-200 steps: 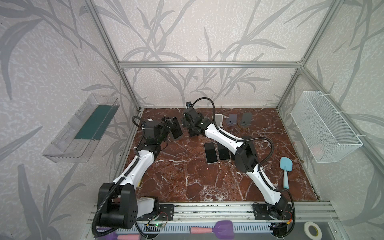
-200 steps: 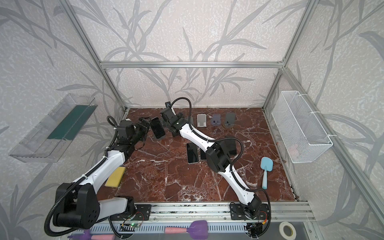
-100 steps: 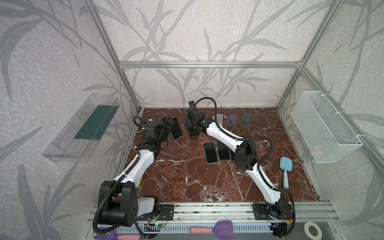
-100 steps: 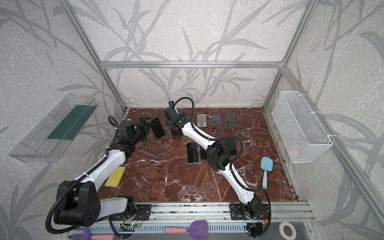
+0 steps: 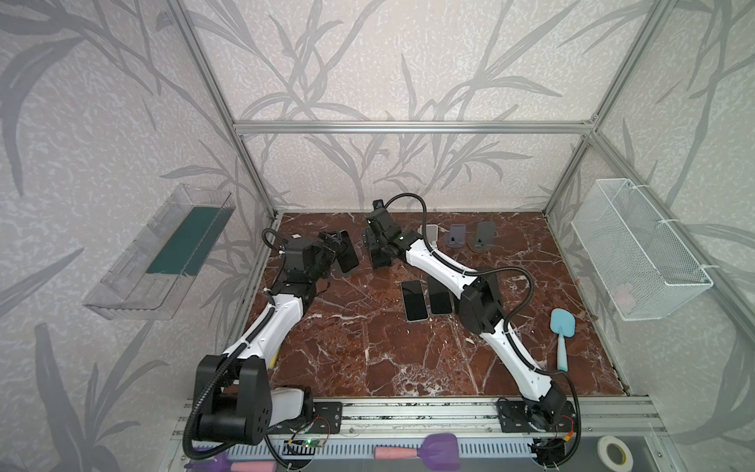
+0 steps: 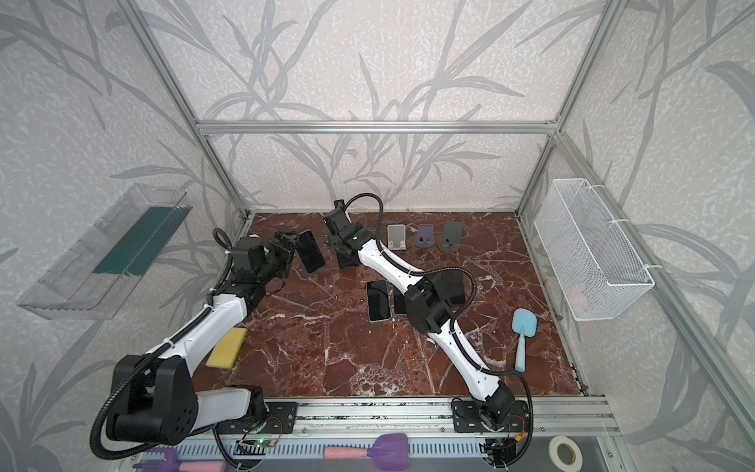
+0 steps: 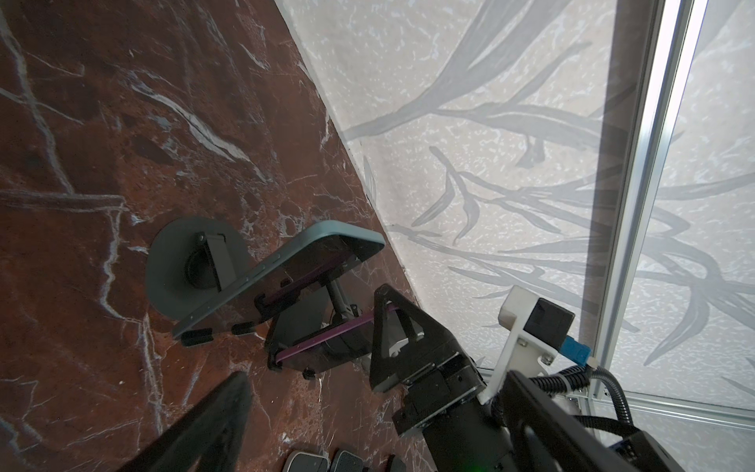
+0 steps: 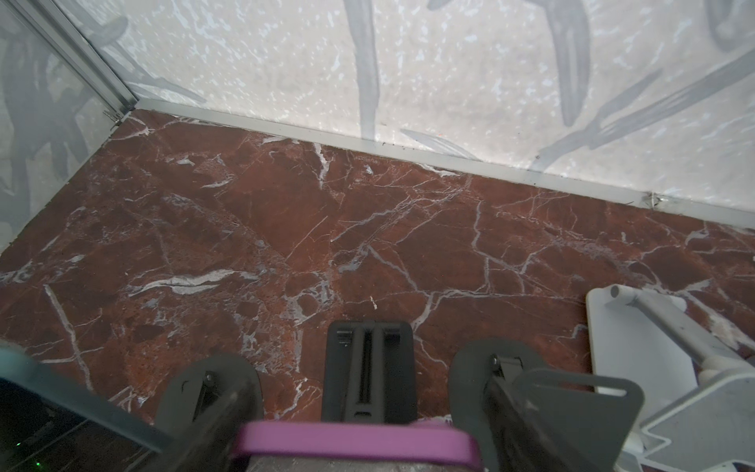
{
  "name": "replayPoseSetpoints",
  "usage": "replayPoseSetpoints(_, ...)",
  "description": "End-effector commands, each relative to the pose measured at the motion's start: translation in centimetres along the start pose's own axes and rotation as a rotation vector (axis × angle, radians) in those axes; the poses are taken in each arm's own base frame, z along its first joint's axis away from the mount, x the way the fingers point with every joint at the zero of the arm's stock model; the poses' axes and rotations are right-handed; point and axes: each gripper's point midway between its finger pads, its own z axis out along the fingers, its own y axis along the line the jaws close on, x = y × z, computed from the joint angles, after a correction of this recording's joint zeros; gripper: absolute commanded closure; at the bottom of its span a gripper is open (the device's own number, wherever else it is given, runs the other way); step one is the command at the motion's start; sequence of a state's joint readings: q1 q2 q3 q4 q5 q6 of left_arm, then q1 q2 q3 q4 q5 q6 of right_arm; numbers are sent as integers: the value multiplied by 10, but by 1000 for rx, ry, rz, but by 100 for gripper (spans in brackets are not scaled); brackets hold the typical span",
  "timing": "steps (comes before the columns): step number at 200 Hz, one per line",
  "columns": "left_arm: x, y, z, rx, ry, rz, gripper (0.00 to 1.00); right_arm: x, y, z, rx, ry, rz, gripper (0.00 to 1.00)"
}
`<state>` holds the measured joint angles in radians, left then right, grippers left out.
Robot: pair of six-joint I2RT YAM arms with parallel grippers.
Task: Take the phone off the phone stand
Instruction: 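Close the right gripper on the purple-framed phone and lift it off, then carry the purple-framed phone nearer the robot over the lying phones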
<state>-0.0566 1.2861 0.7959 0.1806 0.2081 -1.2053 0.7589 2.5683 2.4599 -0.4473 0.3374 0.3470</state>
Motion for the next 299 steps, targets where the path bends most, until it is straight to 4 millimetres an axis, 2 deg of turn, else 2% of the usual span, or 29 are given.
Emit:
replayPoseSetpoints(1, -5, -8, 1, 24, -9, -6, 4, 3, -2, 7, -3, 12, 15, 13)
replayPoseSetpoints(52, -5, -8, 1, 26, -5, -8, 5, 6, -1, 8, -13, 24, 13, 14)
replayPoseSetpoints(93, -5, -8, 1, 26, -4, -10, 5, 0, 1, 2, -22, 15, 6, 22)
replayPoseSetpoints(153, -7, -8, 0, 22, -17, 6, 4, -23, 14, -25, -49, -52, -26, 25)
replayPoseSetpoints(217, -9, -11, -3, 32, -23, 1, 5, -51, 19, -59, -69, -116, -27, 27)
replayPoseSetpoints(299, -5, -15, -2, 49, -2, -3, 5, -62, 15, -108, -82, -166, -34, 27)
